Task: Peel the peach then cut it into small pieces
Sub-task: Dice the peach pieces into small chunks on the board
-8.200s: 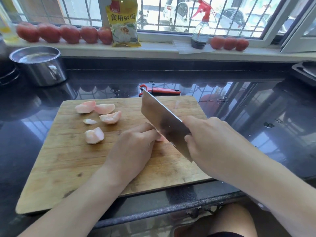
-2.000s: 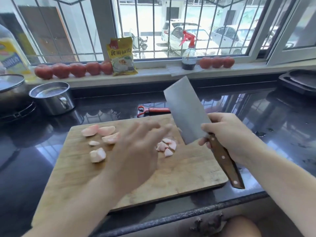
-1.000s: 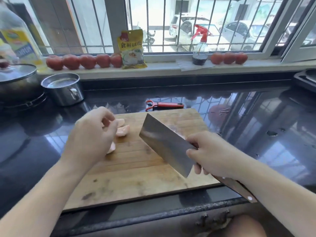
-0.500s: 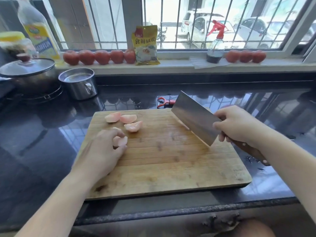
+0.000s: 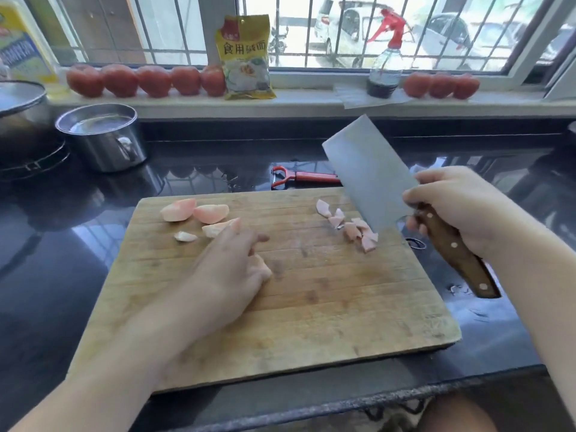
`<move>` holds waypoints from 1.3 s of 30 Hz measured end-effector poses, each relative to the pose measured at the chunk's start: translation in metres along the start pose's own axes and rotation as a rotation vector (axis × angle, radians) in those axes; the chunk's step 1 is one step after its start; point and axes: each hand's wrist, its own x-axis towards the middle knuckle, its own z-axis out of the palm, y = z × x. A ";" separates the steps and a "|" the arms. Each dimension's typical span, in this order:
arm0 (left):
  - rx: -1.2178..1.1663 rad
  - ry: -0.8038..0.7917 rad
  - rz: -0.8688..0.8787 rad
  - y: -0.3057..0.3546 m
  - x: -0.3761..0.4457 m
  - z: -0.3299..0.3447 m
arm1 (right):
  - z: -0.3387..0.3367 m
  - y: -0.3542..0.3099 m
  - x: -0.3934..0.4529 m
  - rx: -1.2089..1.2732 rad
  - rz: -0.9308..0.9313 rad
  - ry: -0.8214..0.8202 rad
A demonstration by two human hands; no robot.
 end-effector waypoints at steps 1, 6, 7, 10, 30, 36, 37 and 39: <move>0.052 -0.047 0.017 0.002 0.010 0.000 | 0.002 0.001 0.007 0.036 0.016 0.010; 0.158 -0.266 0.108 0.003 0.046 -0.003 | 0.008 -0.005 0.044 -0.039 0.109 0.040; 0.157 -0.301 0.115 0.002 0.049 -0.005 | 0.007 -0.008 0.047 -0.140 0.099 0.061; 0.120 -0.353 0.072 0.002 0.051 -0.010 | 0.002 -0.005 0.033 -0.554 0.021 0.165; -0.181 0.098 -0.194 0.060 0.096 -0.070 | -0.012 0.019 -0.039 -0.944 -0.704 0.091; 0.228 -0.311 0.290 0.113 0.257 -0.017 | -0.013 0.038 -0.023 -0.911 -0.703 0.120; 0.290 -0.366 0.340 0.121 0.275 -0.001 | -0.014 0.039 -0.020 -0.908 -0.691 0.134; 0.421 -0.482 0.385 0.131 0.297 0.027 | -0.021 0.041 -0.015 -0.891 -0.677 0.173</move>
